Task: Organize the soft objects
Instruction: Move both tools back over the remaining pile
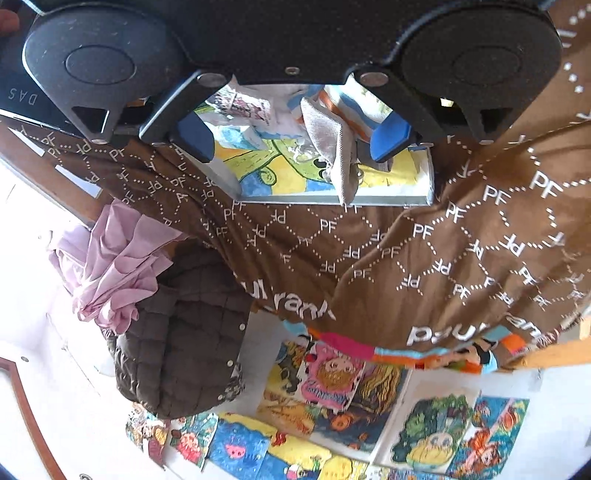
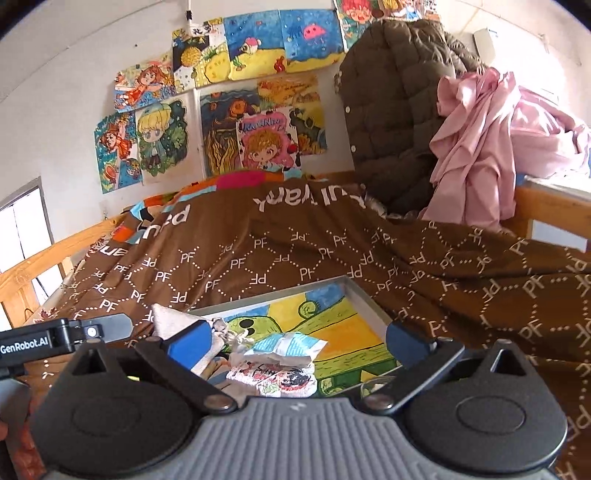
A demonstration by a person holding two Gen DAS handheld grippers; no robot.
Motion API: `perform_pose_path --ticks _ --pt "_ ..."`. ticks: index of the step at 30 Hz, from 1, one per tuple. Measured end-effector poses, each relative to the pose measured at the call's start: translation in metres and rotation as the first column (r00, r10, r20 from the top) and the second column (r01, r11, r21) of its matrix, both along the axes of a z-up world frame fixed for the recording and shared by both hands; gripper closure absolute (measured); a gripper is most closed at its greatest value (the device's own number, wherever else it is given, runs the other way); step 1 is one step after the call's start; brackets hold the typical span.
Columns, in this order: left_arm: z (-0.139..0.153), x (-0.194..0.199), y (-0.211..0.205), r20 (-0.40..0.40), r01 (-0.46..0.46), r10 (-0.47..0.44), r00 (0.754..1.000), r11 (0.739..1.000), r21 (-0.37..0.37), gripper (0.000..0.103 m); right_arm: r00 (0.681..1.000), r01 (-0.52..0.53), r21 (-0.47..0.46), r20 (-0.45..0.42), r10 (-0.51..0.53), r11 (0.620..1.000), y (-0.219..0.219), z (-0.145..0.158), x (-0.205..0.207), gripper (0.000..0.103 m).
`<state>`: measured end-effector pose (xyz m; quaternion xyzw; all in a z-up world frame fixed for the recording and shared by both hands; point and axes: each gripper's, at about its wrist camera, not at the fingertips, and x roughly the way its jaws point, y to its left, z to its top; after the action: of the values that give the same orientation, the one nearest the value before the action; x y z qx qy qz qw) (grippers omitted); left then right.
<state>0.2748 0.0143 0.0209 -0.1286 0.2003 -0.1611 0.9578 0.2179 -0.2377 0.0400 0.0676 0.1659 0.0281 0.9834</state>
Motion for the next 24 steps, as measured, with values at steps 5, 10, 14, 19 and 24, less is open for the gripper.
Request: perform_pose_path --ticks 5,10,14,19,24 --pt "0.014 -0.033 -0.003 0.043 -0.015 0.014 0.999 1.000 0.021 0.006 1.000 0.010 -0.009 0.024 -0.010 1.000 -0.001 0.007 -0.031 0.000" --pt "0.020 -0.066 -0.008 0.058 -0.024 0.022 0.998 0.999 0.032 0.001 0.999 0.024 -0.014 0.026 -0.024 1.000 -0.005 0.008 -0.063 0.000" --pt "0.023 -0.091 -0.014 0.066 -0.008 0.005 0.998 0.999 0.045 0.001 0.999 0.042 -0.028 0.028 -0.041 0.999 -0.008 0.008 -0.089 0.000" --pt "0.023 -0.120 -0.022 0.076 0.007 -0.011 0.997 0.998 0.062 0.001 0.998 0.056 -0.031 0.023 -0.055 0.998 -0.012 0.008 -0.117 0.000" --pt "0.020 -0.145 -0.025 0.072 0.009 -0.014 0.997 0.997 0.077 0.001 0.998 0.058 -0.035 0.000 -0.059 0.998 -0.014 0.004 -0.139 0.000"
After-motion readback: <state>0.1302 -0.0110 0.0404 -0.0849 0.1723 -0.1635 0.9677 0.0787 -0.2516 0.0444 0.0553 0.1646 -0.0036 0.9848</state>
